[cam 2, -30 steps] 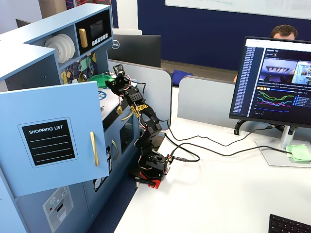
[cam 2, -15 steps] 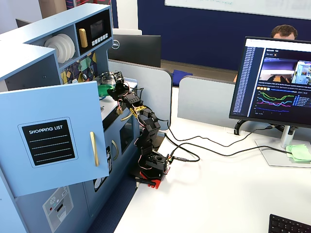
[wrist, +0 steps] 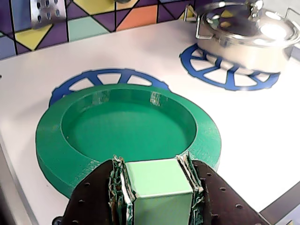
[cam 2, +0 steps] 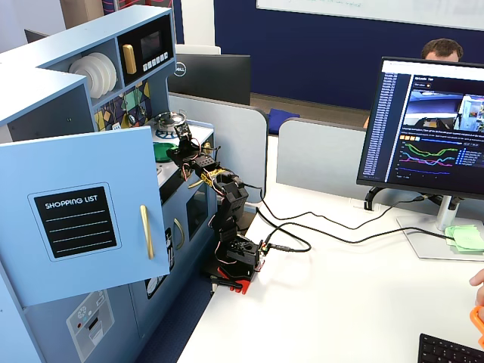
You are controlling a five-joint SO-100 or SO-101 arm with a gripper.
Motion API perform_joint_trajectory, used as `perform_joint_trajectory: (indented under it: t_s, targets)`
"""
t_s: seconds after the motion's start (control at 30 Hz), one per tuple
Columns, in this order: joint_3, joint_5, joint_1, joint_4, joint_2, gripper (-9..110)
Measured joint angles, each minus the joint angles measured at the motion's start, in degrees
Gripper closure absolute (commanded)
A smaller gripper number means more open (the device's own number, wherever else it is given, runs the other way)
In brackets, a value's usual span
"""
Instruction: Take off the lid from the green recipient and place it on the counter
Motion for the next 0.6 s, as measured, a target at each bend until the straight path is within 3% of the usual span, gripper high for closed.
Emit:
perform_joint_trajectory:
  t_s: [0.2,0.43,0.6]
  targets:
    - [0.9,-0.3,0.0,-1.7,-0.6,101]
    - [1.8,0.1,0.0,-3.2,-0.6,81]
    - [1.8,0.6,0.0,-3.9,-0.6,80]
